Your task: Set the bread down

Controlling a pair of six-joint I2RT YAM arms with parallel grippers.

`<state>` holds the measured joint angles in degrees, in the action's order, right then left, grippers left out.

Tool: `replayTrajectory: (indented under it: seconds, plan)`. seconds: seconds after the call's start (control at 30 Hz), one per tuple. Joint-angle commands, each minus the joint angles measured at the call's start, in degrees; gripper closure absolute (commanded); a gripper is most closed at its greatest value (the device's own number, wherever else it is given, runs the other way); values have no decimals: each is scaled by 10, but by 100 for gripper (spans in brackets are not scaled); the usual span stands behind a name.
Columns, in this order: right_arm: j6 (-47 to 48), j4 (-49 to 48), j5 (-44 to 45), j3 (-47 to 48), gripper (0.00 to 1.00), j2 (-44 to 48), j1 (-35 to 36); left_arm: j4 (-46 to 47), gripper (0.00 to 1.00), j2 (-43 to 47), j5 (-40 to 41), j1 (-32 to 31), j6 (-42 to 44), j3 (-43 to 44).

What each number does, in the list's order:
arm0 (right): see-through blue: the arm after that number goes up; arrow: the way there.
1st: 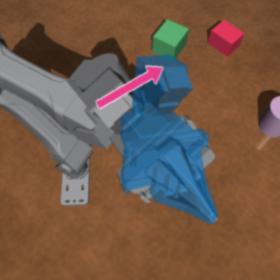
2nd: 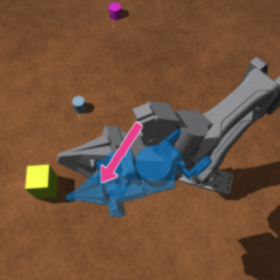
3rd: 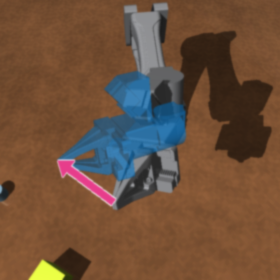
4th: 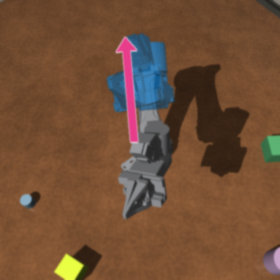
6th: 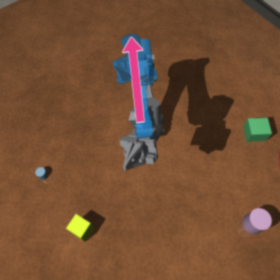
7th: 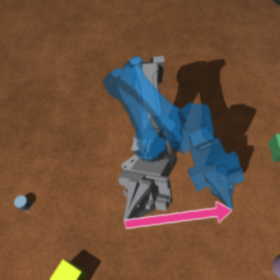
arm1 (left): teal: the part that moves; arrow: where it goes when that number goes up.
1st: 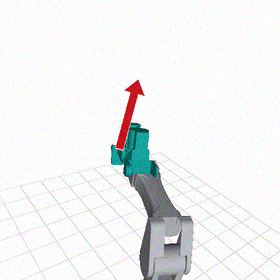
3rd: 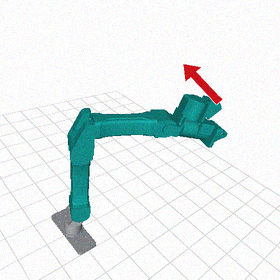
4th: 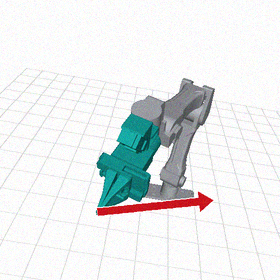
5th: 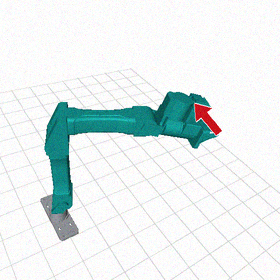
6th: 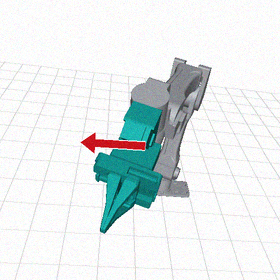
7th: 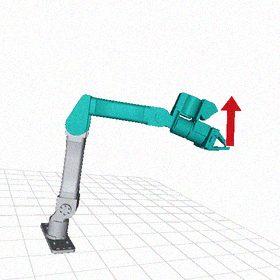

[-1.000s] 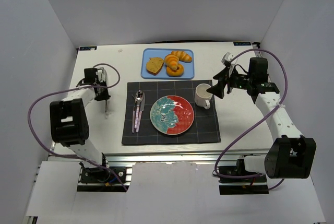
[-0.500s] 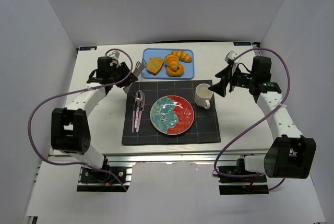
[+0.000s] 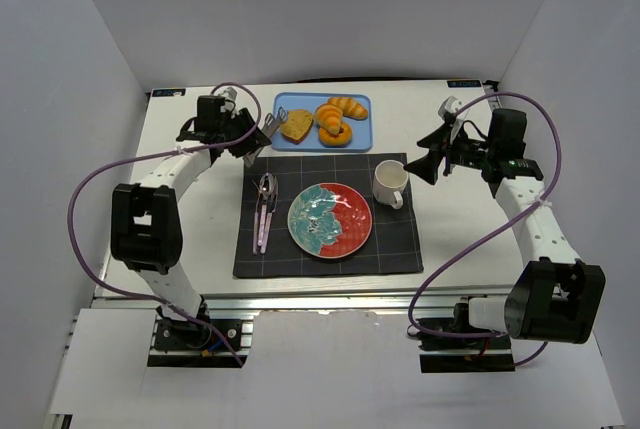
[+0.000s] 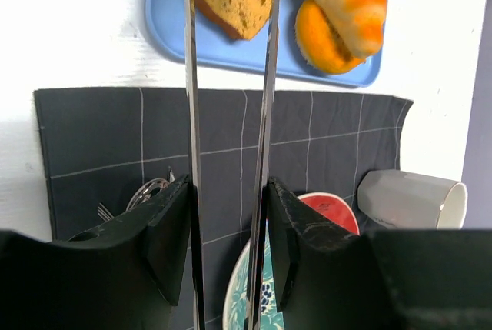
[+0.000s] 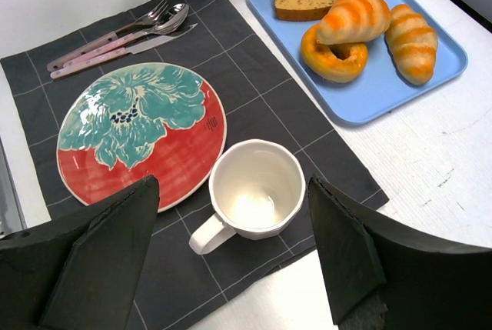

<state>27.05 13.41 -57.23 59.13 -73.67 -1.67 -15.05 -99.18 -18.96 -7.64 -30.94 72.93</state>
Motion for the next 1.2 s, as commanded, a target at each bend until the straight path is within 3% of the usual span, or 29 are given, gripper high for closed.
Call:
replayTrajectory:
  seconds: [0.0, 0.43, 1.17]
  plan:
    - [-9, -22, -17, 6, 17, 5, -4, -2, 48, -10, -13, -8, 0, 20]
    - [-14, -23, -17, 7, 17, 7, -9, -23, 48, -35, -6, -13, 10, 46]
    - [-12, -20, -19, 2, 17, 9, -11, -17, 48, 27, 11, -13, 1, 25]
